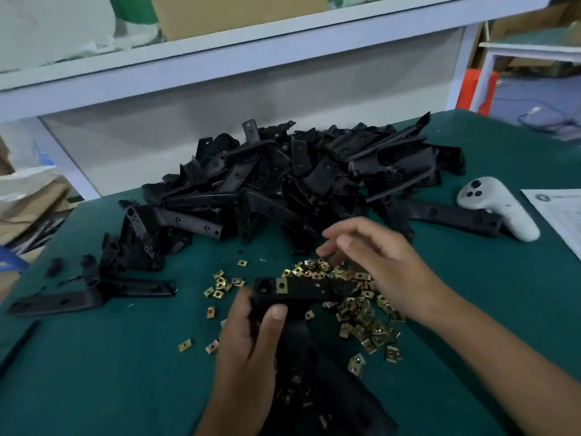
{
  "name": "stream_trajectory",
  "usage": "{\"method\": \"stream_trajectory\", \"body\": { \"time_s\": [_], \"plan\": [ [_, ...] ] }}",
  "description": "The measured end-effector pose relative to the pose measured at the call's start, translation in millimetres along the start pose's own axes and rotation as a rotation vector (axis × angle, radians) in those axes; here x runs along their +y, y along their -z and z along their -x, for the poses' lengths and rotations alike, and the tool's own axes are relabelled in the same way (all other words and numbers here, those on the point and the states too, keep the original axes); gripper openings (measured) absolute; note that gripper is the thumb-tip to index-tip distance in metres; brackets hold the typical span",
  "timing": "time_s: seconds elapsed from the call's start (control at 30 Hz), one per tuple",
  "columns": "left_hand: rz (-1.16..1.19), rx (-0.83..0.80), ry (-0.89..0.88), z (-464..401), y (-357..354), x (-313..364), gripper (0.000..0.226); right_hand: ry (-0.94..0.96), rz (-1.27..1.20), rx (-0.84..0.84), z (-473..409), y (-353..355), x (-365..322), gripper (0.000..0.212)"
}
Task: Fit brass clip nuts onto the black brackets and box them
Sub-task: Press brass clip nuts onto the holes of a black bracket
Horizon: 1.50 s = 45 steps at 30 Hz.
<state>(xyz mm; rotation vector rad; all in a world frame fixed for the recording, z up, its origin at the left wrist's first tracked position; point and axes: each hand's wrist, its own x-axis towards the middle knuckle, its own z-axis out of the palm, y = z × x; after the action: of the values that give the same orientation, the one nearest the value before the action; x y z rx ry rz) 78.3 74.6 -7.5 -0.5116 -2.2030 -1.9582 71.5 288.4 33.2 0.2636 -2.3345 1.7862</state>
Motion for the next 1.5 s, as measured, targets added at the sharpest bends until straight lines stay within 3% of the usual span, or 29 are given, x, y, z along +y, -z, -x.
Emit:
{"method": "stream_trajectory", "body": {
  "time_s": [0.07,0.13,0.2,0.33,0.43,0.53,0.63,0.77,0.9,1.17,1.5],
  "plan": [
    [0.064,0.098,0.070,-4.7,4.8,-0.8,0.025,-0.045,0.438,-0.078,-2.3,3.1,20.0,0.020],
    [0.139,0.163,0.160,-8.3,8.0,-0.6,0.024,-0.082,0.712,-0.218,0.8,1.0,35.3,0.038],
    [0.273,0.209,0.268,-11.1,8.2,-1.2,0.022,-0.028,0.775,-0.220,2.0,-1.6,42.0,0.040],
    [0.469,0.196,0.407,-13.4,8.9,-3.0,0.034,0.071,0.787,-0.181,-0.1,-1.6,41.1,0.015],
    [0.517,0.093,0.404,-13.2,8.4,0.4,0.037,0.065,0.654,-0.156,-0.7,-4.4,38.9,0.005],
    [0.526,0.055,0.414,-10.9,7.5,4.8,0.034,-0.036,0.258,-0.057,-2.5,-5.7,27.2,0.009],
    [0.516,0.020,0.377,-10.3,6.1,5.6,0.038,-0.190,-0.180,-0.063,-2.5,-5.3,16.4,0.016],
    [0.522,0.000,0.320,-10.8,2.3,5.1,0.040,-0.269,-0.431,-0.065,-0.3,-10.2,8.3,0.013],
    [0.507,-0.016,0.294,-10.4,1.8,2.9,0.055,-0.271,-0.520,-0.106,0.7,-14.8,4.5,0.017],
    [0.497,-0.051,0.293,-9.1,-0.3,5.6,0.029,-0.202,-0.411,-0.144,4.0,-18.0,1.1,0.020],
    [0.474,-0.068,0.304,-7.5,0.8,7.4,0.031,-0.177,-0.243,-0.176,5.4,-20.3,-3.9,0.017]
  ]
}}
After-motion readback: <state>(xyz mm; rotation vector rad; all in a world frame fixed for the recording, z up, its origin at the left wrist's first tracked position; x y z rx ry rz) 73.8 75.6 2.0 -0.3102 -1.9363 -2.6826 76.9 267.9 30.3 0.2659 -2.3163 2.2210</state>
